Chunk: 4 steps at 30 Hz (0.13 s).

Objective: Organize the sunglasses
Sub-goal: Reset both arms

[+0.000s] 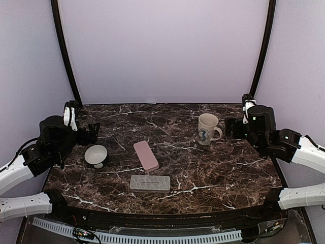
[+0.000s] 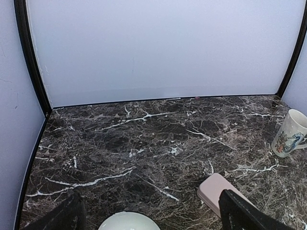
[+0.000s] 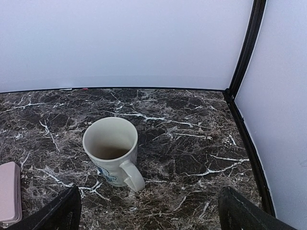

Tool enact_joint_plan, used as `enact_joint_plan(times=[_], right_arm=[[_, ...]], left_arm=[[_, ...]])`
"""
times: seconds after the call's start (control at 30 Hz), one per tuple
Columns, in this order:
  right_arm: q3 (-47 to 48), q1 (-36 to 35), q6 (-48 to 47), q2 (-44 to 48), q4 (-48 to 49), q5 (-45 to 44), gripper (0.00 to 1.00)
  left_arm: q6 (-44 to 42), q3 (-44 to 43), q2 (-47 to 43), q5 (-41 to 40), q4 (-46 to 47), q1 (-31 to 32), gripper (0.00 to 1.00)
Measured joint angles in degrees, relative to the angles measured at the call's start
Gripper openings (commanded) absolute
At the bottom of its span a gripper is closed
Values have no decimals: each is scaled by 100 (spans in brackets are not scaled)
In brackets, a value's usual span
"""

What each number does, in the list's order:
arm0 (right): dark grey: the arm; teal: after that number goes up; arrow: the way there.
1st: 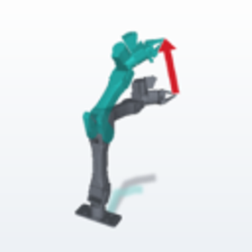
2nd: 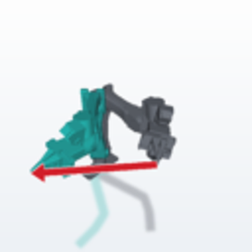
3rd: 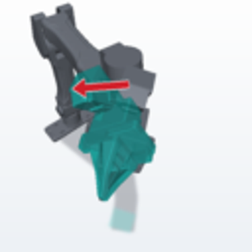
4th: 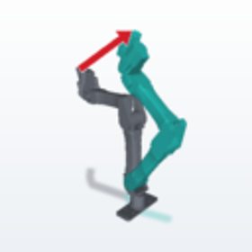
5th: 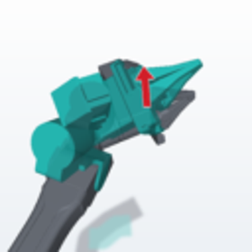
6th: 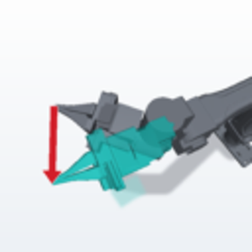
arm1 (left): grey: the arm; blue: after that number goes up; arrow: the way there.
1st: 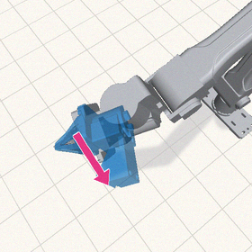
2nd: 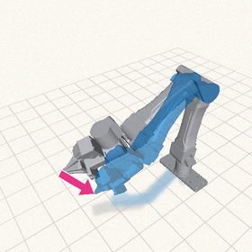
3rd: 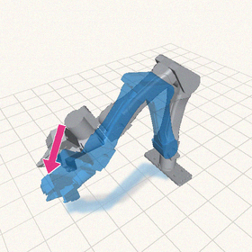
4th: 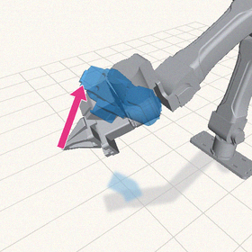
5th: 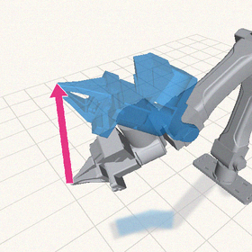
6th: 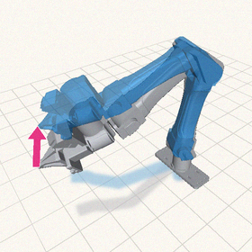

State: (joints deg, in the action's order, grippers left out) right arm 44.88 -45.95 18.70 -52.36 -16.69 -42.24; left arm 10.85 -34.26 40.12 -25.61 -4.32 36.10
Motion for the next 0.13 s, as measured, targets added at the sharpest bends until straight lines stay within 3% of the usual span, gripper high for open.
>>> enact_joint_plan(times=[0.13], right_arm=[[0,0,0,-33,0,0,100]], left_arm=[[-2,0,26,2,0,0,99]])
